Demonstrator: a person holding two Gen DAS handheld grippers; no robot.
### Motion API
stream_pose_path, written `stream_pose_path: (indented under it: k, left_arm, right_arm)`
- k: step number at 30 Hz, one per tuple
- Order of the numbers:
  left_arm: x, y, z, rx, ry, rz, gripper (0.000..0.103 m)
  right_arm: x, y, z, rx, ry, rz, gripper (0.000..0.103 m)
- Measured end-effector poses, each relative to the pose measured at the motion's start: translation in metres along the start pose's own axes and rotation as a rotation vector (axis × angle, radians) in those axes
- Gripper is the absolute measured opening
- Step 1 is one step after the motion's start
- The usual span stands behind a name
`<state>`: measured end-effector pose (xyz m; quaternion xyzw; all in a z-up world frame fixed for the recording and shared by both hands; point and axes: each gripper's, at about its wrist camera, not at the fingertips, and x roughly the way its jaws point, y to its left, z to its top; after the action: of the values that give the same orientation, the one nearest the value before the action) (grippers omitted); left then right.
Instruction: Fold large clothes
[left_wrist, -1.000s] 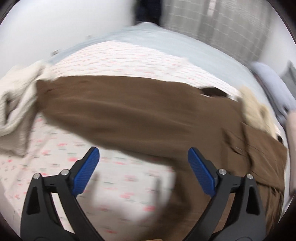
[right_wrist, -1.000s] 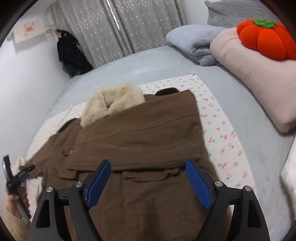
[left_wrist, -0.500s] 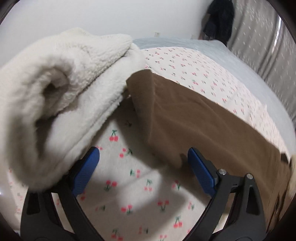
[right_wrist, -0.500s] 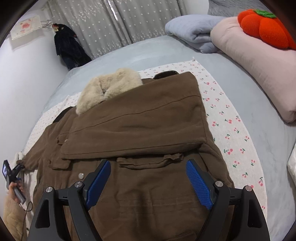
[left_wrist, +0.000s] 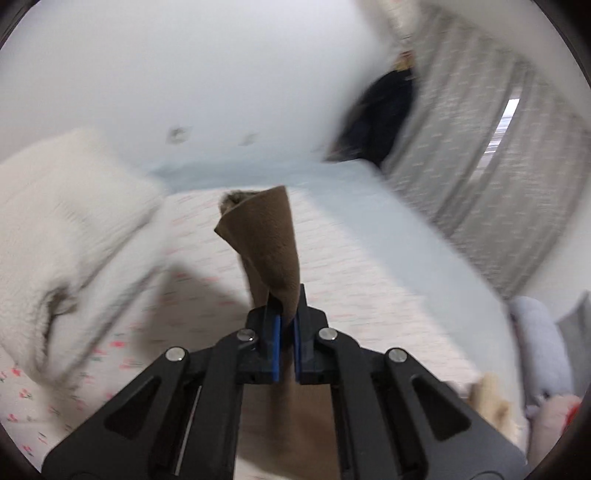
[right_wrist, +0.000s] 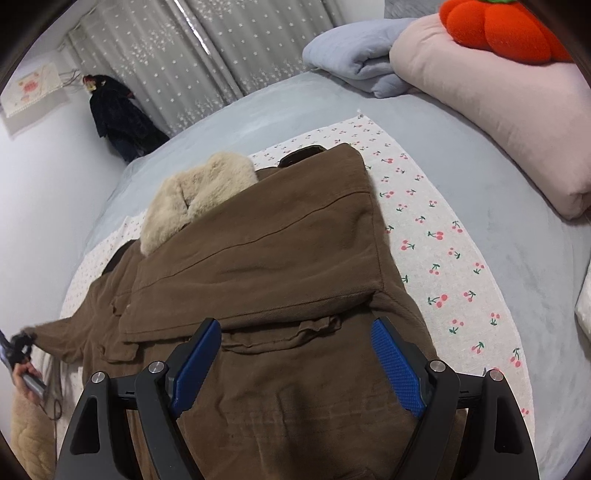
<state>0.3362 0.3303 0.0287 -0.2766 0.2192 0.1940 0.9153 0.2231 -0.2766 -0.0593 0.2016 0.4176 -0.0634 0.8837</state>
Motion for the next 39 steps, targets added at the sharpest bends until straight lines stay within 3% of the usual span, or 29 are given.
stream_pose_path:
  k: [4,8,12,16,24,26,28,29,30,32,33,36,39]
  left_arm:
    - [-0.043,-0.076,-0.007,0.112,-0.036,-0.171,0.006]
    - [-0.08,-0.156,-0.037,0.235,-0.014,-0.335,0.006]
    - [-0.098,-0.221,-0.083,0.304,0.054,-0.468,0.006]
    - [-0.106,-0.273,-0.142,0.363,0.143,-0.545,0.006]
    - [-0.078,-0.332,-0.285,0.531,0.421,-0.599,0.008]
    - [-0.065,-0.341,-0.329,0.646,0.595,-0.596,0.03]
    - [-0.054,-0.338,-0.363,0.763,0.754,-0.562,0.035]
    - [-0.058,-0.333,-0.369,0.803,0.758,-0.555,0.035]
    - [-0.07,-0.324,-0.366,0.837,0.707,-0.591,0.037]
    - [-0.086,-0.313,-0.353,0.874,0.642,-0.643,0.069]
    - [-0.094,-0.308,-0.342,0.878,0.602,-0.661,0.074]
    - [-0.102,-0.286,-0.309,0.886,0.513,-0.683,0.075]
    - [-0.081,-0.267,-0.278,0.899,0.425,-0.584,0.075]
  right_arm:
    - [0.0,-0.005,0.001,0.016,0.01,0.014,0.085]
    - [0.001,-0.004,0.003,0.019,0.019,0.036,0.086]
    - [0.005,-0.001,0.004,0.021,0.029,0.057,0.086]
    - [0.012,0.005,0.004,0.018,0.042,0.085,0.086]
    - [0.025,0.002,0.003,0.047,0.066,0.131,0.086]
    - [0.027,-0.002,0.003,0.066,0.071,0.141,0.086]
    - [0.031,-0.005,0.002,0.074,0.084,0.147,0.086]
    - [0.032,-0.006,0.003,0.074,0.087,0.148,0.086]
    - [0.032,-0.006,0.002,0.073,0.09,0.151,0.086]
    - [0.031,-0.007,0.002,0.073,0.089,0.169,0.086]
    - [0.03,-0.007,0.002,0.076,0.085,0.182,0.086]
    - [0.029,-0.008,0.005,0.1,0.071,0.241,0.086]
    - [0.033,-0.001,0.007,0.109,0.059,0.309,0.083]
